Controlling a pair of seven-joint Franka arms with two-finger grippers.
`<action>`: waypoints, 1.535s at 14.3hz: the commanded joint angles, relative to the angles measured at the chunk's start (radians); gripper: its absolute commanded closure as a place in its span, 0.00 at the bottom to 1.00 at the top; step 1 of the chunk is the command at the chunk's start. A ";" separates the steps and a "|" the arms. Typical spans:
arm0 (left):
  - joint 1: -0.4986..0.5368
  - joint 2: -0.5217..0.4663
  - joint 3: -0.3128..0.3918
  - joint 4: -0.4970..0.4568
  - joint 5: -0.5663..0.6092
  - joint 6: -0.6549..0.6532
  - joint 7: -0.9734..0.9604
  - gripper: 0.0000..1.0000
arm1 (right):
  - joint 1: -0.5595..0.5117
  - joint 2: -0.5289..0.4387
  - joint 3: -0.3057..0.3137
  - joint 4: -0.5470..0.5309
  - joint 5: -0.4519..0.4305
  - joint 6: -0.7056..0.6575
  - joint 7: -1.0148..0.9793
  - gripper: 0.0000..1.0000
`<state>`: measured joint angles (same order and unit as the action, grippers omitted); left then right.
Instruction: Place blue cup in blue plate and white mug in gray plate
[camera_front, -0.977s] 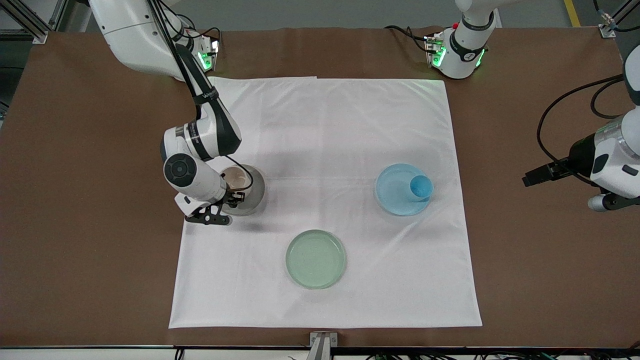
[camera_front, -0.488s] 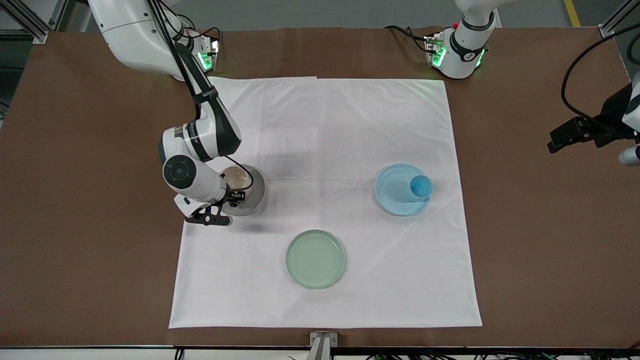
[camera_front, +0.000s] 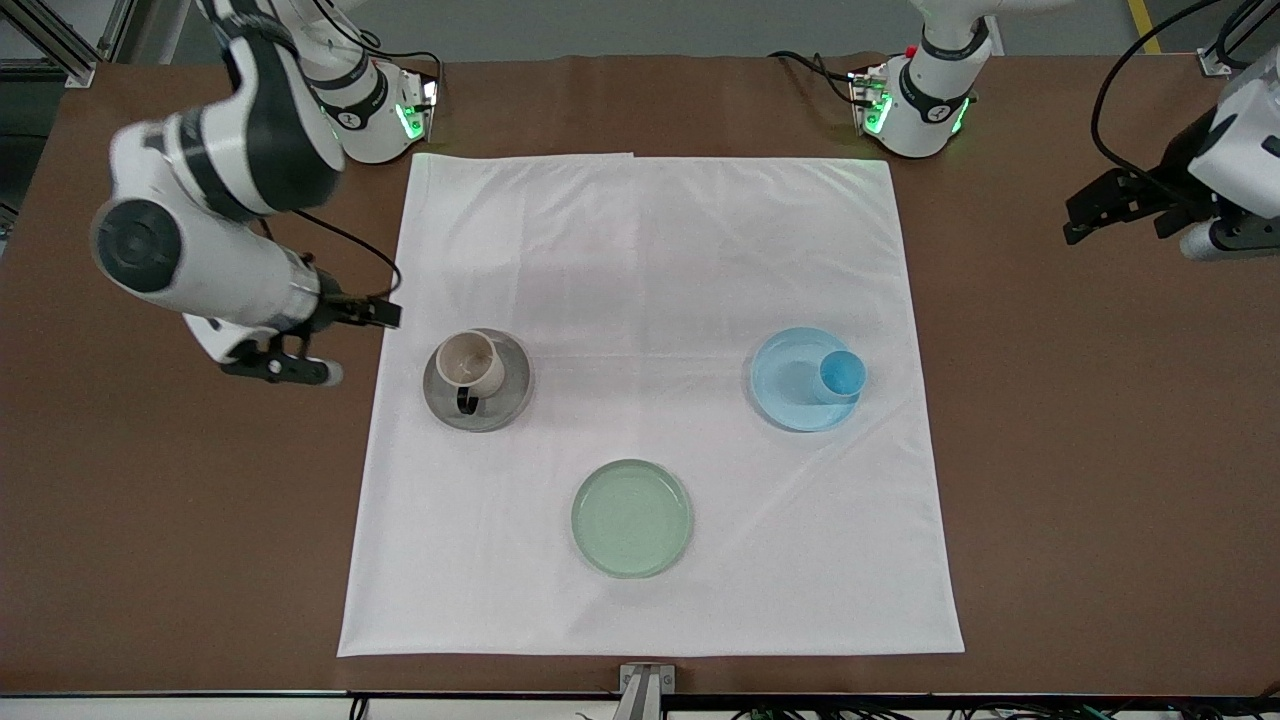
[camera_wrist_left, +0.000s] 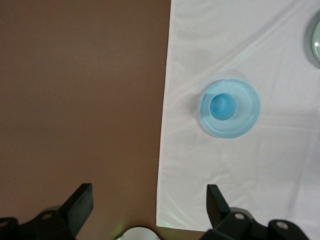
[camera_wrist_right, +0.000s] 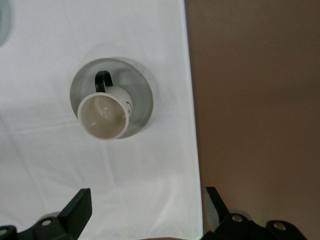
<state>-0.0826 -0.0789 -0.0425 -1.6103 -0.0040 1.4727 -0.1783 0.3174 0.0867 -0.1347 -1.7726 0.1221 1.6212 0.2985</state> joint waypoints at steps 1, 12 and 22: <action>-0.013 -0.077 0.016 -0.086 -0.004 0.032 -0.006 0.00 | -0.108 -0.151 0.013 -0.134 -0.009 -0.015 -0.106 0.00; 0.015 -0.076 -0.037 -0.068 0.010 0.040 0.008 0.00 | -0.294 -0.180 0.013 -0.122 -0.141 0.052 -0.321 0.00; 0.021 -0.062 -0.034 -0.060 0.002 0.031 0.010 0.00 | -0.275 -0.081 0.020 0.171 -0.125 0.048 -0.311 0.00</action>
<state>-0.0741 -0.1506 -0.0714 -1.6946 -0.0039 1.5144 -0.1801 0.0388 -0.0264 -0.1233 -1.6587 -0.0034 1.6795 -0.0150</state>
